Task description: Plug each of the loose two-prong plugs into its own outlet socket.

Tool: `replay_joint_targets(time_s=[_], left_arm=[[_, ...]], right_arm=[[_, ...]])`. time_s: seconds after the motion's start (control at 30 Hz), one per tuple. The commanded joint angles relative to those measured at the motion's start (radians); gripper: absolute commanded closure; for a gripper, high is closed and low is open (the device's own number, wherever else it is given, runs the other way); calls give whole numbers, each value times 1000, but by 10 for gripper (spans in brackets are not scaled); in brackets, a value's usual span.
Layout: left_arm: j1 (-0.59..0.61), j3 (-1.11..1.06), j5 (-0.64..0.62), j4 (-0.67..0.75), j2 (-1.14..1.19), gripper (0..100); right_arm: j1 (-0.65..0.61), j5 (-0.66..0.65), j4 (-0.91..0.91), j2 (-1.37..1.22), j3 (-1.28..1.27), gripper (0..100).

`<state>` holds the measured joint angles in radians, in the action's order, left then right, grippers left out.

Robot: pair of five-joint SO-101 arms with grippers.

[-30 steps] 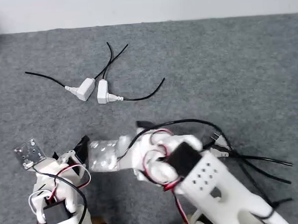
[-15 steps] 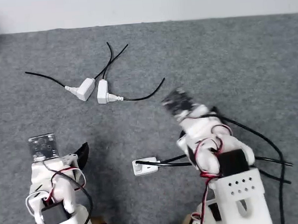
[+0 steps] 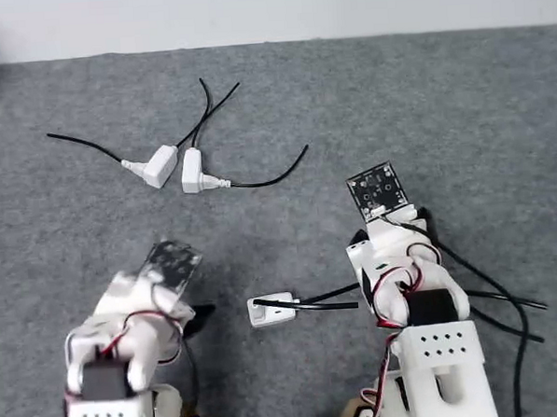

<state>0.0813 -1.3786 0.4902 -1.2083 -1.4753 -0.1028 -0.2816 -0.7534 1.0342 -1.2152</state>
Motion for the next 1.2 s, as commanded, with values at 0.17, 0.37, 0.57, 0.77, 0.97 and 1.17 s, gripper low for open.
replay_joint_targets(time_s=[0.17,0.37,0.57,0.77,0.97,1.17], left_arm=[[-298,374,63,35,726,630],[-483,394,63,37,806,630],[-522,343,66,175,841,629],[-522,372,66,336,1086,629],[-526,578,68,299,1386,629],[-528,720,69,199,1540,662]], right_arm=[[185,12,157,16,-46,664],[196,9,203,15,-75,664],[194,8,203,15,-75,664],[194,6,205,15,-77,664],[193,6,283,15,-127,664],[191,6,291,15,-133,664]])
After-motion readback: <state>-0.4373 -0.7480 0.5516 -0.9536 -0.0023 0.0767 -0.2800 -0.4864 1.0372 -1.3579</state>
